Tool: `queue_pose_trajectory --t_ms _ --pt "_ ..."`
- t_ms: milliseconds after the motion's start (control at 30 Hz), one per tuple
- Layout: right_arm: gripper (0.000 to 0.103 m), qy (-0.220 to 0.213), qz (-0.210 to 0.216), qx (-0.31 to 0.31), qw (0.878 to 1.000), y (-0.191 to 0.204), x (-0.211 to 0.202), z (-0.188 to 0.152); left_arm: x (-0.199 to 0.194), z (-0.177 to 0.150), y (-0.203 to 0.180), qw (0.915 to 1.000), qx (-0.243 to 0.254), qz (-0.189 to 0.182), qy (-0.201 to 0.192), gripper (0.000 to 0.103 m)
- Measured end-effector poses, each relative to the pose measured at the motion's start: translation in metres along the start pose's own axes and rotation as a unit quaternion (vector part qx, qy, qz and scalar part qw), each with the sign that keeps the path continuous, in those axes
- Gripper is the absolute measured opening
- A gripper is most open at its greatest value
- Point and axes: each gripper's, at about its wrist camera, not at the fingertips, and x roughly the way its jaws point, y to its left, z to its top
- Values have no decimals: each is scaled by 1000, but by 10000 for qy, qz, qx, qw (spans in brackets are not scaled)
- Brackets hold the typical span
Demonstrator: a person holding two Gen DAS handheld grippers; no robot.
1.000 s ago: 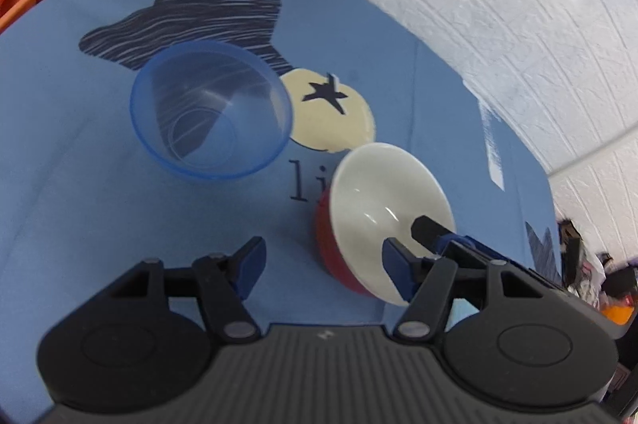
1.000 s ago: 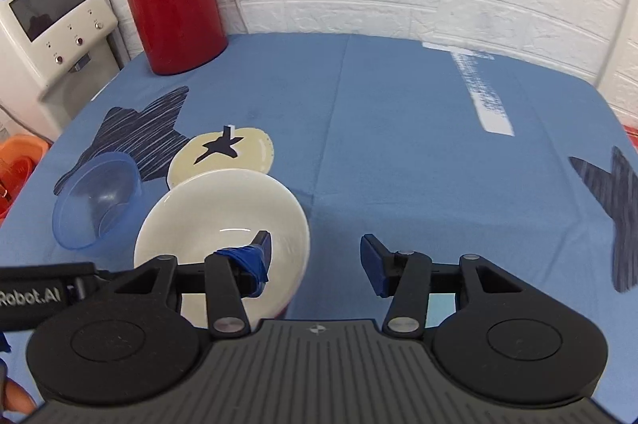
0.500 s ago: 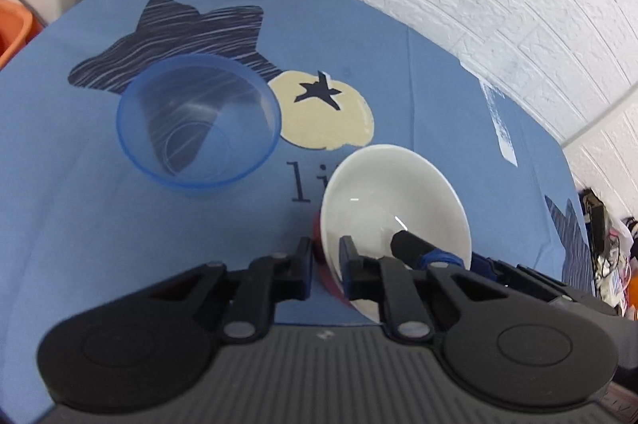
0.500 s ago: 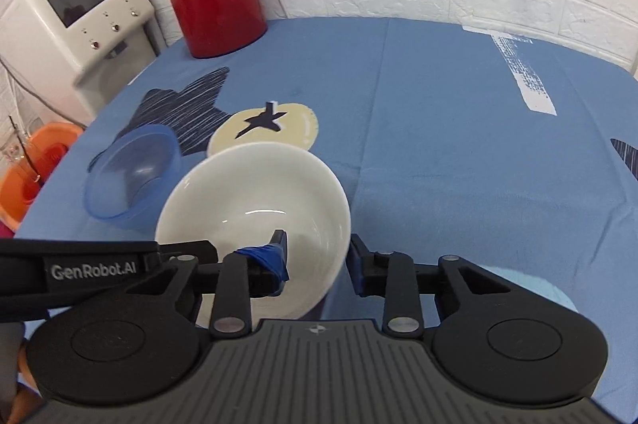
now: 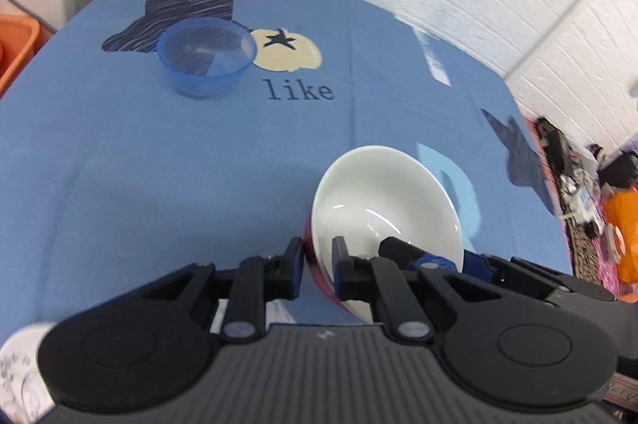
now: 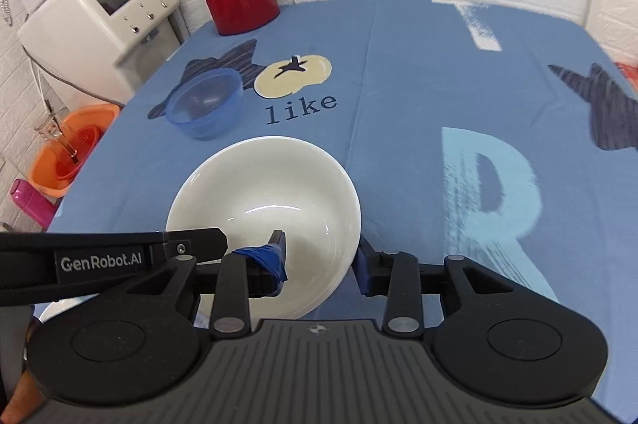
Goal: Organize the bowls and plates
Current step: 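Carry the red-and-white bowl over the steel bowl and lower it in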
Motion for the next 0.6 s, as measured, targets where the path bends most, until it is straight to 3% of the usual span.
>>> queue_pose_trajectory --t_ms 233,600 --pt "20 -183 -214 74 9996 6 -65 -49 -48 -53 -24 9992 342 -213 31 4" --pt "22 -263 -270 355 9987 4 -99 -116 -72 -119 -32 9977 596 -320 103 4"
